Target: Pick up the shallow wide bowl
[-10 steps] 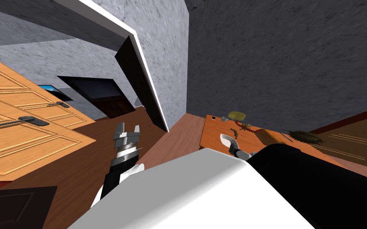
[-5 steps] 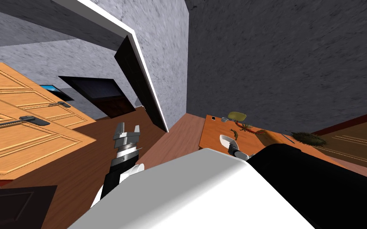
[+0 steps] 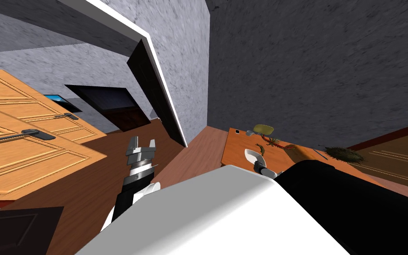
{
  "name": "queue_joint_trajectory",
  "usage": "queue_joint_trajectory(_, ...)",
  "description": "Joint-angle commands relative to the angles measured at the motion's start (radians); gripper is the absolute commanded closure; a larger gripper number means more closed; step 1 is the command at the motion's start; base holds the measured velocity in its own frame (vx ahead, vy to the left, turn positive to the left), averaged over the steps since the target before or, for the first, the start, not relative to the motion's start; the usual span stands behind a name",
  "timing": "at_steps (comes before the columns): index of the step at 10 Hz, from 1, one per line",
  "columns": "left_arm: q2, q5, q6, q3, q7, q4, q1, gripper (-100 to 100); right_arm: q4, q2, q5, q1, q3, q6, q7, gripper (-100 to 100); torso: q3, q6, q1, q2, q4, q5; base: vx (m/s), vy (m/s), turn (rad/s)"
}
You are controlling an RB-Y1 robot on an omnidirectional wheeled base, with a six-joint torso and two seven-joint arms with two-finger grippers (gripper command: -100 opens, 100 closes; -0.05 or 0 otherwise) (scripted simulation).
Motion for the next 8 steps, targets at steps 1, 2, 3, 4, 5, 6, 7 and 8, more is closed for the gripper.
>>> queue_joint_trajectory(1, 0.000, 0.000, 0.000, 0.000, 0.000, 0.000, 0.000, 0, 0.000, 0.000, 0.000, 0.000, 0.000, 0.000, 0.000, 100, 0.000, 0.000, 0.000, 0.000, 0.000, 0.000, 0.000, 0.000, 0.000)
queue_joint_trajectory(2, 0.000, 0.000, 0.000, 0.000, 0.000, 0.000, 0.000, 0, 0.000, 0.000, 0.000, 0.000, 0.000, 0.000, 0.000, 100, 0.000, 0.000, 0.000, 0.000, 0.000, 0.000, 0.000, 0.000, 0.000)
queue_joint_trajectory(3, 0.000, 0.000, 0.000, 0.000, 0.000, 0.000, 0.000, 0, 0.000, 0.000, 0.000, 0.000, 0.000, 0.000, 0.000, 0, 0.000, 0.000, 0.000, 0.000, 0.000, 0.001, 0.000, 0.000, 0.000)
queue_joint_trajectory(4, 0.000, 0.000, 0.000, 0.000, 0.000, 0.000, 0.000, 0, -0.010, -0.029, -0.020, 0.011, -0.006, -0.023, -0.003, 100, 0.000, 0.000, 0.001, 0.000, 0.000, 0.001, -0.009, 0.074, -0.036)
queue_joint_trajectory(5, 0.000, 0.000, 0.000, 0.000, 0.000, 0.000, 0.000, 0, -0.010, -0.029, 0.010, 0.011, -0.006, -0.023, -0.003, 100, 0.000, 0.001, 0.005, 0.001, 0.000, 0.002, -0.017, 0.083, -0.037)
queue_joint_trajectory(6, 0.000, 0.000, 0.000, 0.000, 0.000, 0.000, 0.000, 0, -0.010, -0.029, -0.020, 0.011, -0.006, -0.023, -0.003, 100, 0.001, 0.001, 0.007, 0.002, 0.000, 0.003, -0.015, 0.048, -0.004)
queue_joint_trajectory(7, 0.000, 0.000, 0.000, 0.000, 0.000, 0.000, 0.000, 0, -0.010, -0.030, -0.015, 0.011, -0.003, -0.023, -0.003, 100, 0.001, 0.000, 0.006, 0.002, 0.001, 0.002, -0.006, 0.018, 0.000)
queue_joint_trajectory(8, 0.000, 0.000, 0.000, 0.000, 0.000, 0.000, 0.000, 0, -0.011, -0.030, -0.019, 0.011, -0.001, -0.022, 0.001, 0, 0.001, 0.000, 0.004, 0.001, 0.001, 0.002, 0.000, 0.000, 0.000)
